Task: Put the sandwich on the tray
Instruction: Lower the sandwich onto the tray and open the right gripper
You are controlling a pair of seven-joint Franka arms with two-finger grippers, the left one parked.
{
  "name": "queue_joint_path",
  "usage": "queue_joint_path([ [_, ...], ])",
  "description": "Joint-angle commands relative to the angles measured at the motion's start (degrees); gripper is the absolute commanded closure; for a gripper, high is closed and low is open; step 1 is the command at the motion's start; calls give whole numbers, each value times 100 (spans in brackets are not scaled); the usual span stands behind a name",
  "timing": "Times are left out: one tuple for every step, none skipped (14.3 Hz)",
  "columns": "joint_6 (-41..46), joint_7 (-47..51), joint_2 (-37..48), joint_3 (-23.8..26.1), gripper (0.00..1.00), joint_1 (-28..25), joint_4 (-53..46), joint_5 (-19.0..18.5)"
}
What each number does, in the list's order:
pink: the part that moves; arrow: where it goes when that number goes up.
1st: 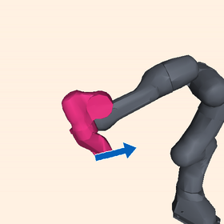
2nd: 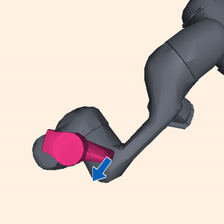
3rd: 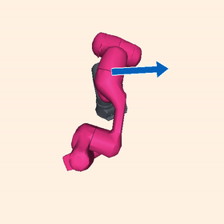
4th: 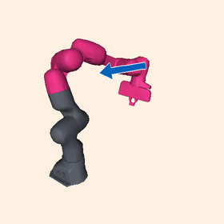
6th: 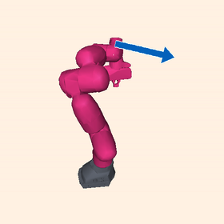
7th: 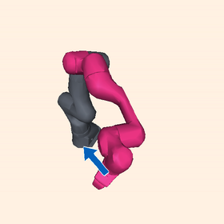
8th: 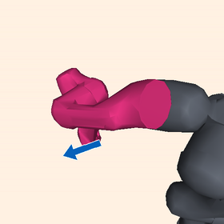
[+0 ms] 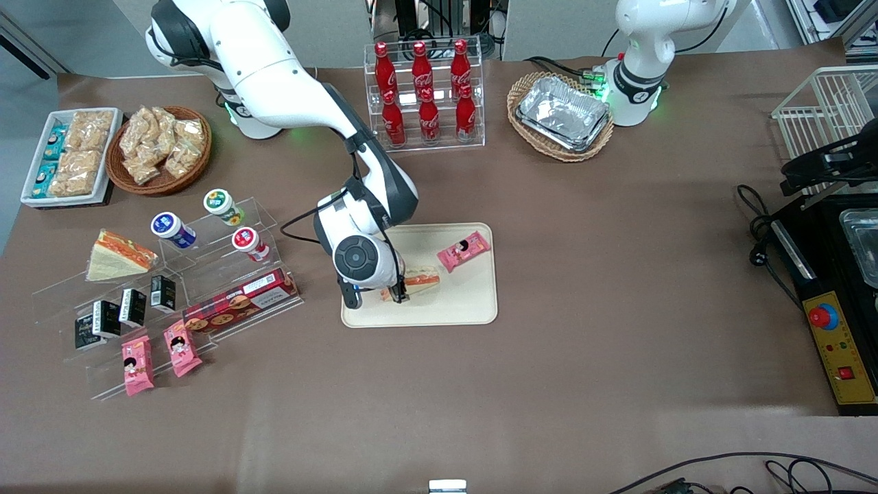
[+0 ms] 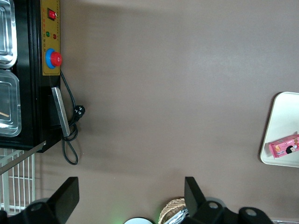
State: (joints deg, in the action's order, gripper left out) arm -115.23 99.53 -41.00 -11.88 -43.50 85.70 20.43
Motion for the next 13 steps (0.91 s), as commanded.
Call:
queue_joint_path([
  [-105, 23, -163, -42, 0, -18, -80, 171],
  [-105, 23, -163, -51, 0, -18, -88, 163],
  [-105, 14, -154, -51, 0, -18, -97, 163],
  [-97, 5, -128, -51, 0, -9, -123, 180],
  [-62, -4, -110, -51, 0, 8, -132, 198],
  [-35, -21, -92, -51, 0, 17, -141, 198],
  [-18, -30, -57, -60, 0, 17, -141, 198],
  [17, -56, 12, -51, 0, 17, -141, 198],
  [96, -83, 91, -51, 0, 26, -141, 198],
  [219, -92, 179, -51, 0, 43, -141, 198],
  [385, -135, 276, -51, 0, 52, -141, 198],
  [517, -214, 381, -51, 0, 52, -141, 198],
  [658, -250, 461, -51, 0, 52, -141, 198],
])
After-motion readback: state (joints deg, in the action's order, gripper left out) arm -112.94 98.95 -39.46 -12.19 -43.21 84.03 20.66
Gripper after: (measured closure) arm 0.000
